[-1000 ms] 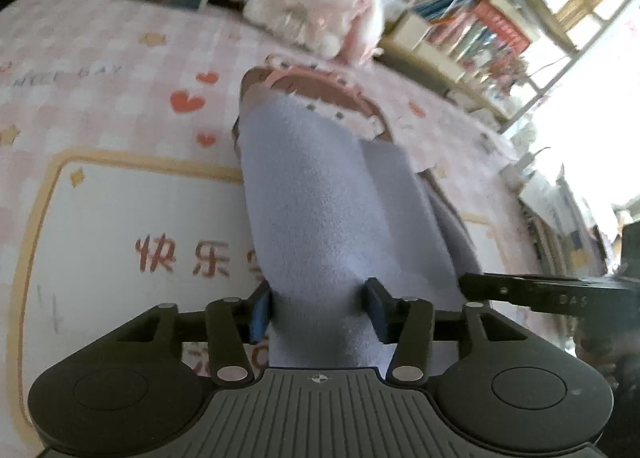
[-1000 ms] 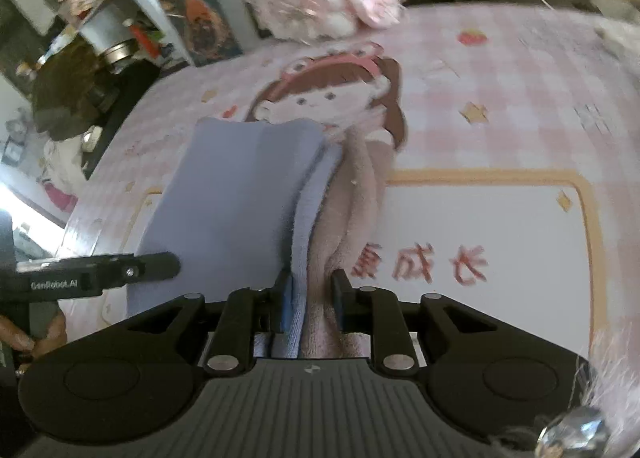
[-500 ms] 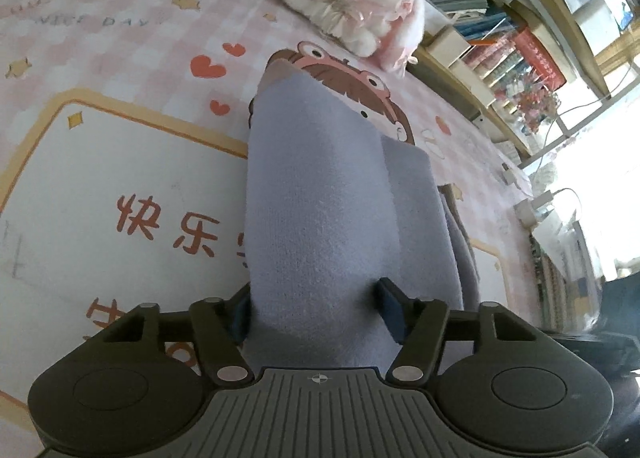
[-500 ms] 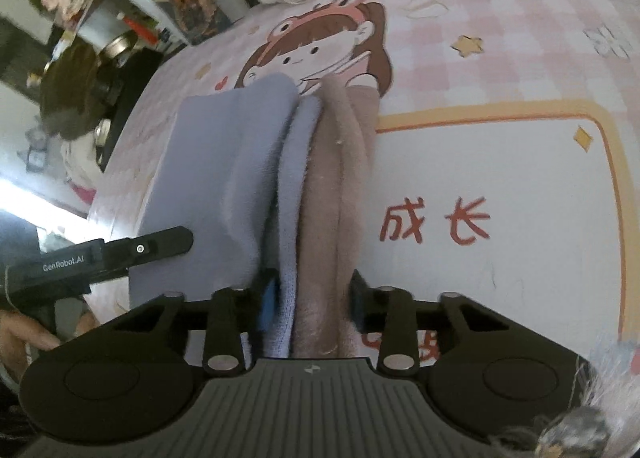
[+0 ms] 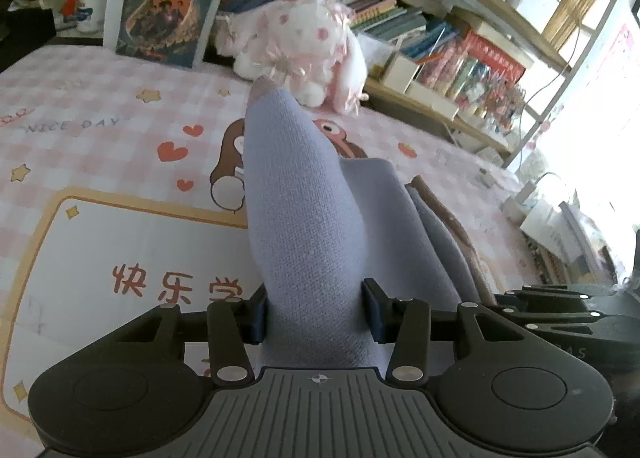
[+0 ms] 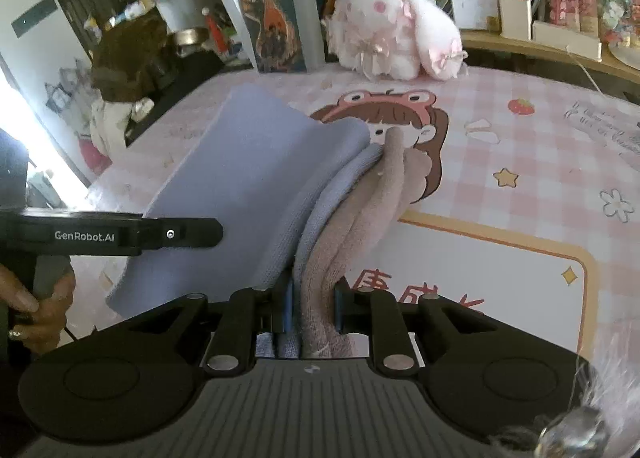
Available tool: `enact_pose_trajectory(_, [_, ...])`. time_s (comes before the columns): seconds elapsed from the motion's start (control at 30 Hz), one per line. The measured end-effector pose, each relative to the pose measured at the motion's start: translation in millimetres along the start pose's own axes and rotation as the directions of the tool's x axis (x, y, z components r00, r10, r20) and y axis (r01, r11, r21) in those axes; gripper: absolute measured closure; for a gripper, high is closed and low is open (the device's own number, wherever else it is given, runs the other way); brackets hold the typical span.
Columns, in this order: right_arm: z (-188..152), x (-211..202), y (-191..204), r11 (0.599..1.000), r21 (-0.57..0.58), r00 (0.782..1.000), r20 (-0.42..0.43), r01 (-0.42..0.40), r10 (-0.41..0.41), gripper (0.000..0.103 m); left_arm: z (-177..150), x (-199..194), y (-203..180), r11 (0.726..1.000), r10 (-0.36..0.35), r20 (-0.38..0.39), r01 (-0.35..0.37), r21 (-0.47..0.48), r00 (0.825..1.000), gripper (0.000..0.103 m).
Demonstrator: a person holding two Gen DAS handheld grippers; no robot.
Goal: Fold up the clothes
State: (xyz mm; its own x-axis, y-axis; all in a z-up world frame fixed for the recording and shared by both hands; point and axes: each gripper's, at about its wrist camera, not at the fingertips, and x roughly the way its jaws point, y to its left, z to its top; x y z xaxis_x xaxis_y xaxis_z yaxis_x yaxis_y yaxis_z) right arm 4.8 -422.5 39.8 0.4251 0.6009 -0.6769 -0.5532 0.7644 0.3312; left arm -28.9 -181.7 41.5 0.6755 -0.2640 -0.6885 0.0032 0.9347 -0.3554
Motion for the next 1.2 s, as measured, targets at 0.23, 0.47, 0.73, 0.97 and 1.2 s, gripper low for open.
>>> enact_pose_trajectory(0.23, [7.6,-4.6,11.8,1.0,0.004,0.999,0.036,0.005,-0.005,0.086,8.2,-8.8,7.4,1.0,-0.027,0.026,0.027,0.004,0.999,0.059])
enact_pose_trajectory(0.47, [14.3,4.3,34.4,0.998,0.043,0.998,0.052,0.041,-0.044,0.086,19.7,-12.8,36.1,0.996,-0.083,0.022,0.082,0.028,0.996,0.059])
enact_pose_trajectory(0.73, [26.9,38.2,93.6,0.992,0.102,0.995,0.065,0.07,-0.077,0.086,46.3,-30.8,104.6,0.991,-0.131,-0.005,0.131,0.039,0.991,0.059])
enact_pose_trajectory(0.97, [39.1,71.0,140.4,0.986,0.135,0.989,0.097,0.099,-0.113,0.086,66.0,-37.1,157.8,0.983,-0.174,-0.014,0.175,0.05,0.985,0.059])
enact_pose_trajectory(1.2, [62.4,100.2,161.1,0.981,0.161,0.986,0.107,0.107,-0.125,0.086,95.1,-36.6,202.4,0.976,-0.217,-0.002,0.217,0.005,0.976,0.059])
